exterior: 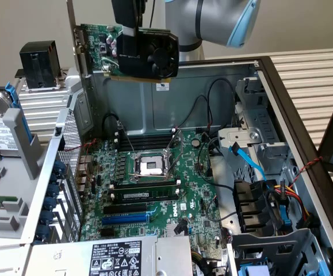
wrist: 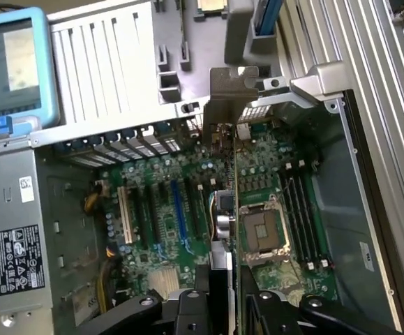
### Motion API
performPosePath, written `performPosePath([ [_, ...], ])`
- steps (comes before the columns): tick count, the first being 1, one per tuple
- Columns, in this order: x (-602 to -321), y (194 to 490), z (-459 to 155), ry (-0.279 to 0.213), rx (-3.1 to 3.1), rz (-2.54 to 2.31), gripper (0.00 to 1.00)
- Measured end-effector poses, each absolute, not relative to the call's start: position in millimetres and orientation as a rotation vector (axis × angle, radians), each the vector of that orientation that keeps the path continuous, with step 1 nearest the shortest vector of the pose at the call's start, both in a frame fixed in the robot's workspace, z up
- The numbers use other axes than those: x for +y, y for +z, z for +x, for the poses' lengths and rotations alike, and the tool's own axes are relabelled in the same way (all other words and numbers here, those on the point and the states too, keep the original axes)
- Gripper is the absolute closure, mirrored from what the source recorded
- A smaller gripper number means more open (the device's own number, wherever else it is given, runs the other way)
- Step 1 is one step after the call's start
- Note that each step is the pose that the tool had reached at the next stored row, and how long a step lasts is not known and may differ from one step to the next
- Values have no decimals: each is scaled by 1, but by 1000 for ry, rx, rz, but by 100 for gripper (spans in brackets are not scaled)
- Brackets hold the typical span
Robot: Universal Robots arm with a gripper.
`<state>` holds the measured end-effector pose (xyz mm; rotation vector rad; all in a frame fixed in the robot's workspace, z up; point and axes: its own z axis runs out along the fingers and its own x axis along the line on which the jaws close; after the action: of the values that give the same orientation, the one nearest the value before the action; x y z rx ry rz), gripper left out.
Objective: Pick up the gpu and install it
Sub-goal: 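Insert the gpu into the slot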
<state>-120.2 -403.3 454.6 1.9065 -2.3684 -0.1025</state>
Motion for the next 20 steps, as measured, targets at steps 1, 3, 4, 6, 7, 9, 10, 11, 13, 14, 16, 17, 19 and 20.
performPosePath([
  [1,-403,455,-120,-101,-2351,1927,73],
  [3,-403,455,-120,-98,-2314,1969,73],
  [4,-403,455,-120,-97,-2297,1989,73],
  [6,-403,454,-120,-94,-2258,2031,73],
  [7,-403,455,-120,-92,-2238,2052,73],
  [9,-403,455,-120,-92,-2229,2061,73],
  [10,-403,455,-120,-92,-2228,2062,73],
  [11,-403,455,-120,-92,-2228,2063,73],
  [13,-403,455,-120,-92,-2226,2064,73],
  [14,-403,455,-120,-92,-2226,2064,73],
  [16,-403,454,-120,-92,-2226,2064,73],
  [17,-403,454,-120,-92,-2226,2064,73],
  [19,-403,454,-120,-92,-2226,2065,73],
  [20,-403,454,-120,-92,-2226,2065,73],
])
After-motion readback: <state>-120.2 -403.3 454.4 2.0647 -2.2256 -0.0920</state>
